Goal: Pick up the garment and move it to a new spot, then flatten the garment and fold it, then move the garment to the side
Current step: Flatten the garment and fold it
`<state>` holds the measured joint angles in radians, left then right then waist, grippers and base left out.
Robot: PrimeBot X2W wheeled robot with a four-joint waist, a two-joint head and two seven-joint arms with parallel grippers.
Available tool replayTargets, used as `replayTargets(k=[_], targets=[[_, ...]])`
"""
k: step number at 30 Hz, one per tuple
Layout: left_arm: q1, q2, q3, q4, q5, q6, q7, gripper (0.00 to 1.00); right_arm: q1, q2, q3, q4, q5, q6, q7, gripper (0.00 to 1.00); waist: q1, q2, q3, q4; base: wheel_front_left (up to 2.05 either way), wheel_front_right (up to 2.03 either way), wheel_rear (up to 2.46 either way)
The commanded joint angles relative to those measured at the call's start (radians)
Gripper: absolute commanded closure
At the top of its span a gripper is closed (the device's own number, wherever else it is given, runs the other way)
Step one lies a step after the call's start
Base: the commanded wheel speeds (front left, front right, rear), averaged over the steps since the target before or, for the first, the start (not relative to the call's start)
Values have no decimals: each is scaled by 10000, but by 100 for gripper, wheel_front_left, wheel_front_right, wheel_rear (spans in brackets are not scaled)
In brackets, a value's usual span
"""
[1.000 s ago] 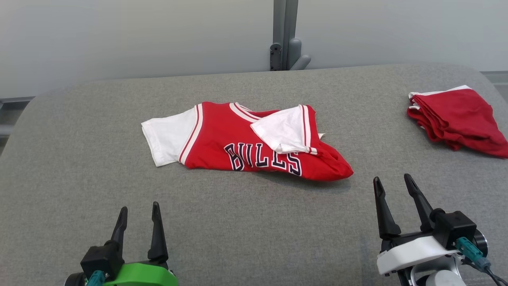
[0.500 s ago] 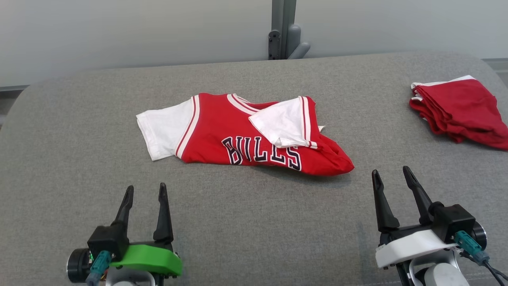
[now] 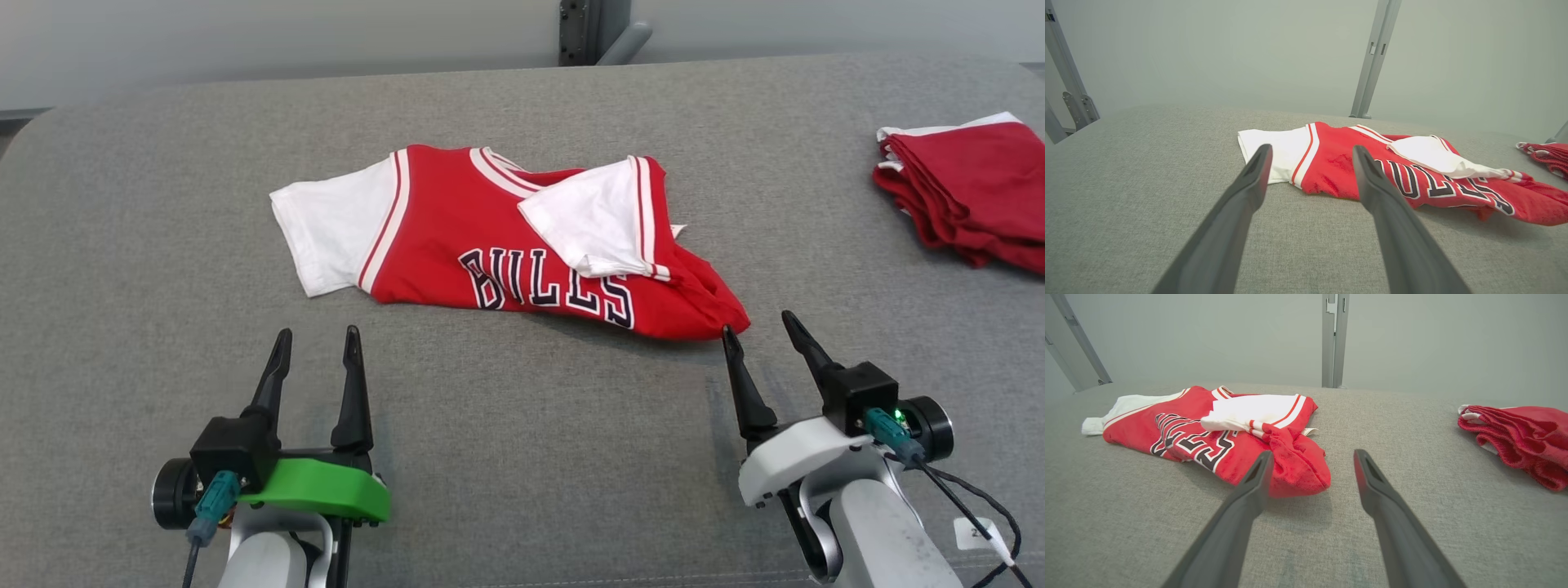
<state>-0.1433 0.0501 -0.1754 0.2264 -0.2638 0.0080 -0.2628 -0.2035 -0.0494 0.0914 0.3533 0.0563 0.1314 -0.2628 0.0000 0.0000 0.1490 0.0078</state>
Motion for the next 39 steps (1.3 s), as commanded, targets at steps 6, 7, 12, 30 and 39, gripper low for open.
replayTargets(k=[6, 7, 12, 30, 39], targets=[[-166, 15, -146, -205, -228, 211, -21, 0, -1281, -27, -124, 2083, -909, -15, -36, 0, 0, 0, 511, 1113, 0, 0, 0], [-137, 14, -130, -233, -251, 232, -19, 0, -1418, -27, -170, 2298, -1001, -15, -38, 13, 0, 0, 522, 1220, 0, 0, 0], [127, 12, 0, -351, -280, 340, -21, 0, -1955, -82, -407, 2811, -1246, -15, -38, 100, 0, 0, 475, 1450, 0, 0, 0], [735, 12, 17, -513, -415, 537, -19, 0, -2292, -1317, -578, -2392, -1595, -15, 103, 100, 0, 0, -317, 754, 0, 0, 0], [591, 14, -227, -505, -533, 498, -21, 0, -3020, -2313, 274, -2564, -1136, -17, 1095, 100, 0, 0, -167, 1107, 0, 0, 0]])
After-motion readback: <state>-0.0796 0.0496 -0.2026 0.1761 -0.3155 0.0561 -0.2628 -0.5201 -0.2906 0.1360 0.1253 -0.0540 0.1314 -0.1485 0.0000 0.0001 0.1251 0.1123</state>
